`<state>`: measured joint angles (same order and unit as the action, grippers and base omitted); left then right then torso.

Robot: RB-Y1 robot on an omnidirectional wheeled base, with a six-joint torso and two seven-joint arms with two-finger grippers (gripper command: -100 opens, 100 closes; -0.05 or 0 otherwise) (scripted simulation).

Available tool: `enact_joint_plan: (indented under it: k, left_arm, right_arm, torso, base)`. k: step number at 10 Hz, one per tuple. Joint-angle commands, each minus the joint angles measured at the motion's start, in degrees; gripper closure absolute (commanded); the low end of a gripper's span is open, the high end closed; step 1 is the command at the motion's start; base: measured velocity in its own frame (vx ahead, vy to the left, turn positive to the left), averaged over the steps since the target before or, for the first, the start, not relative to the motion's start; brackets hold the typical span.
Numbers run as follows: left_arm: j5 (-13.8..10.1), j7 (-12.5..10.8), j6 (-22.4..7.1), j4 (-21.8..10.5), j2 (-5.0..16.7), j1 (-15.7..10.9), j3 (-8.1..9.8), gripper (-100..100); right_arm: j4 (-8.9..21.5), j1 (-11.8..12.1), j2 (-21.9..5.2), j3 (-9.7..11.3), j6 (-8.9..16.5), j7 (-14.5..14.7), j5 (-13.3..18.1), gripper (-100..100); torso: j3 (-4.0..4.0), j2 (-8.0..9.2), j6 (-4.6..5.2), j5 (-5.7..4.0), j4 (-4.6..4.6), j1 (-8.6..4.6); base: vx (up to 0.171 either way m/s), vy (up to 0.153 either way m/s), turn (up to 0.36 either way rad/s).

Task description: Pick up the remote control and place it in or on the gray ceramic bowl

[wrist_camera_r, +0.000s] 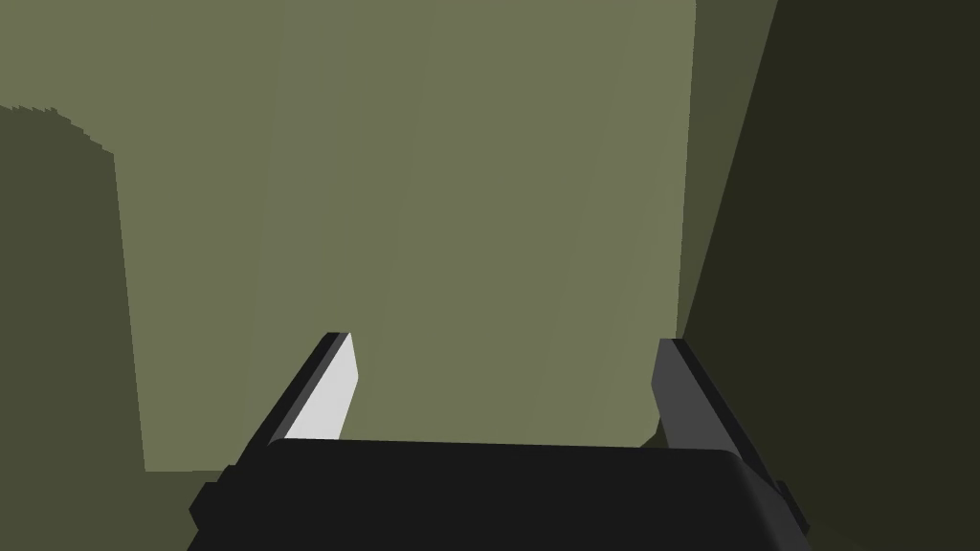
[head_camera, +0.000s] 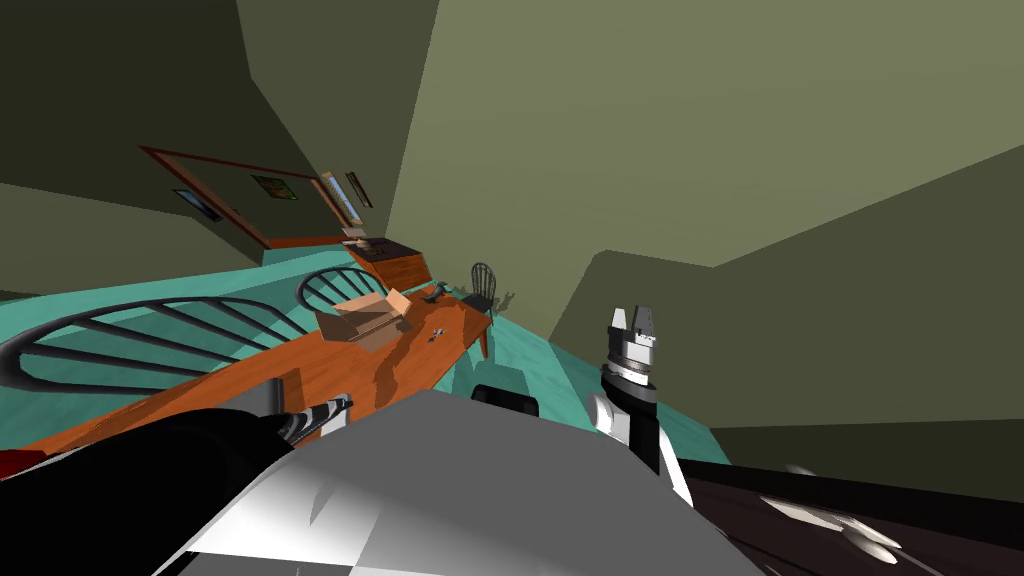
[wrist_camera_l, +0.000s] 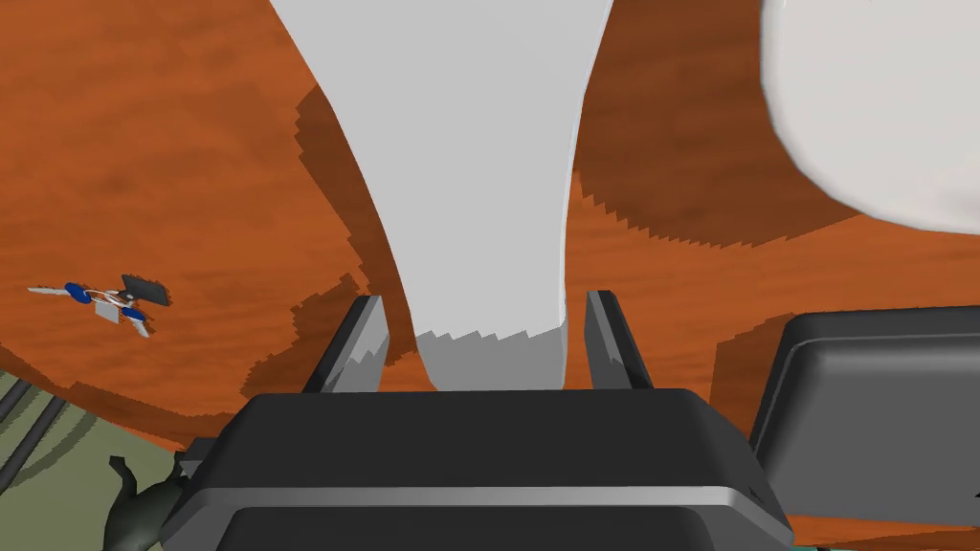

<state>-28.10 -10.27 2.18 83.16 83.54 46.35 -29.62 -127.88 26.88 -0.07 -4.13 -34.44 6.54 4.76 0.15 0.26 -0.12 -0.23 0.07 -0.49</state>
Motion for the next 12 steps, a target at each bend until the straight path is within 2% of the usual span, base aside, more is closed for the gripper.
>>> enact_joint_plan:
  k: [1, 4, 7, 10, 11, 12]
  left_arm:
    - [-0.7, -0.6, 0.5, 0.9, 1.6, 0.4, -0.54, 100]
    - [-3.3, -1.6, 0.4, 4.4, 5.7, 2.3, -0.23, 100]
    - [-6.9, -2.3, -1.0, 7.7, 9.1, 3.7, 1.07, 100]
    - [-10.2, -2.5, -2.8, 9.5, 11.0, 4.3, 2.66, 100]
    - [-9.4, -2.4, -2.3, 9.1, 10.6, 4.3, 2.26, 100]
    - [-9.5, -2.4, -2.5, 9.1, 10.6, 4.4, 2.32, -100]
  right_arm:
    - [0.0, 0.0, 0.0, 0.0, 0.0, 0.0, 0.0, 0]
    - [0.0, 0.0, 0.0, 0.0, 0.0, 0.0, 0.0, 0]
    - [0.0, 0.0, 0.0, 0.0, 0.0, 0.0, 0.0, 0]
    - [0.0, 0.0, 0.0, 0.0, 0.0, 0.0, 0.0, 0]
    - [0.0, 0.0, 0.0, 0.0, 0.0, 0.0, 0.0, 0]
    - [0.0, 0.0, 0.0, 0.0, 0.0, 0.0, 0.0, 0]
  torso:
    - [0.0, 0.0, 0.0, 0.0, 0.0, 0.0]
    - [0.1, 0.18, -0.11, 0.01, 0.02, 0.07]
    - [0.2, 0.37, -0.26, 0.0, 0.04, 0.14]
    - [0.17, 0.31, -0.3, 0.03, 0.05, 0.24]
    - [0.15, 0.25, -0.3, 0.03, 0.05, 0.21]
    - [0.05, 0.05, -0.21, 0.03, 0.03, 0.11]
  base:
    - [-0.067, -0.013, 0.043]
    - [-0.104, 0.01, 0.096]
    - [-0.141, 0.034, 0.165]
    - [-0.117, 0.052, 0.135]
    - [-0.043, 0.019, 0.03]
    - [-0.01, 0.004, 0.001]
